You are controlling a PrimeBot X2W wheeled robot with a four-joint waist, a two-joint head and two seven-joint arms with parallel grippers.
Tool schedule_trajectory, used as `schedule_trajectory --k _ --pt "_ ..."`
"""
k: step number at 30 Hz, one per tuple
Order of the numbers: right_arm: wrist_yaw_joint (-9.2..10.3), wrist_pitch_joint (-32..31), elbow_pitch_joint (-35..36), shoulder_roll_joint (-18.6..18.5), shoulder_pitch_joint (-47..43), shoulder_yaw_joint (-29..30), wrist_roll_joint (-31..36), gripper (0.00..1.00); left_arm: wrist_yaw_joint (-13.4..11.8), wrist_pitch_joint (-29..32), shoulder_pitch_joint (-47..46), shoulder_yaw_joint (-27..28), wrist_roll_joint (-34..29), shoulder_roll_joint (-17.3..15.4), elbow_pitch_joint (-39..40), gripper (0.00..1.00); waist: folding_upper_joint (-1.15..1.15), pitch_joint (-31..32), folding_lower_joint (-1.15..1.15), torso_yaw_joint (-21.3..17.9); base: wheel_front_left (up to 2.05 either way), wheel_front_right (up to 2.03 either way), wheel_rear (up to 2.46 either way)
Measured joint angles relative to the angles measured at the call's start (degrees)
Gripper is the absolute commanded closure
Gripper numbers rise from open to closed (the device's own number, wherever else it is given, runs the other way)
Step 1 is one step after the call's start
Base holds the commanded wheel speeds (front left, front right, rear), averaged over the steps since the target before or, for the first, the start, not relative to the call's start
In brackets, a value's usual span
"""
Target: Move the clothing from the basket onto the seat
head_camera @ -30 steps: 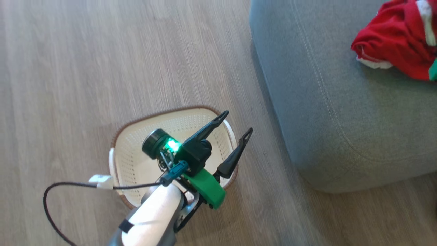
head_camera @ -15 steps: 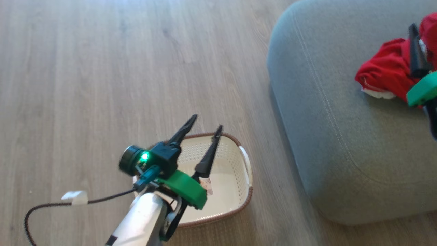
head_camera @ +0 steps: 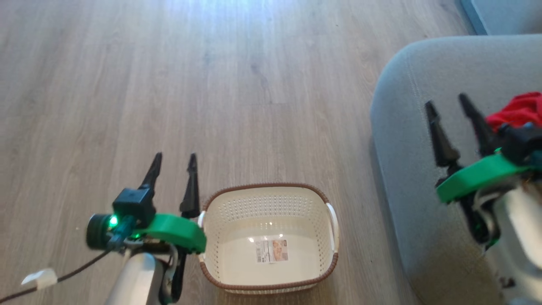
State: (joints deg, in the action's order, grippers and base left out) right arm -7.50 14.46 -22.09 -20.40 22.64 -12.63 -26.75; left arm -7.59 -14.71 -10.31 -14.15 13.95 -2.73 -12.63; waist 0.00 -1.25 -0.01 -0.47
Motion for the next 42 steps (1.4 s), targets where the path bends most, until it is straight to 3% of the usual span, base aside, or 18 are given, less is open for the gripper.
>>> schedule_trajectory --k 4,13,21,37,42 --pt "0.00 0.00 3.08 3.39 -4.43 1.25 1.13 0.00 -2.23 0.01 2.13 3.23 -1.38 0.08 1.15 0.00 0.00 0.79 0.00 1.66 0.00 0.00 0.00" --pt "0.00 0.00 7.67 8.62 -12.69 5.37 5.10 0.00 -2.65 0.01 5.11 4.92 -2.41 0.09 1.69 0.00 0.00 1.69 0.00 3.45 0.00 0.00 0.00" --pt "0.00 0.00 8.89 12.94 -18.05 8.87 7.73 0.00 0.36 0.01 6.99 4.78 -1.66 0.08 -0.12 0.00 0.00 2.33 0.00 3.29 0.00 0.00 0.00" --pt "0.00 0.00 9.00 14.33 -20.92 10.29 9.95 0.00 4.45 0.01 9.50 6.28 1.41 0.05 2.11 0.00 0.00 2.53 0.00 3.21 0.00 0.00 0.00" --pt "0.00 0.00 9.00 14.33 -20.92 10.26 10.04 0.00 4.46 0.01 9.50 6.28 1.70 0.05 2.05 0.00 0.00 2.61 0.00 3.28 0.00 0.00 0.00"
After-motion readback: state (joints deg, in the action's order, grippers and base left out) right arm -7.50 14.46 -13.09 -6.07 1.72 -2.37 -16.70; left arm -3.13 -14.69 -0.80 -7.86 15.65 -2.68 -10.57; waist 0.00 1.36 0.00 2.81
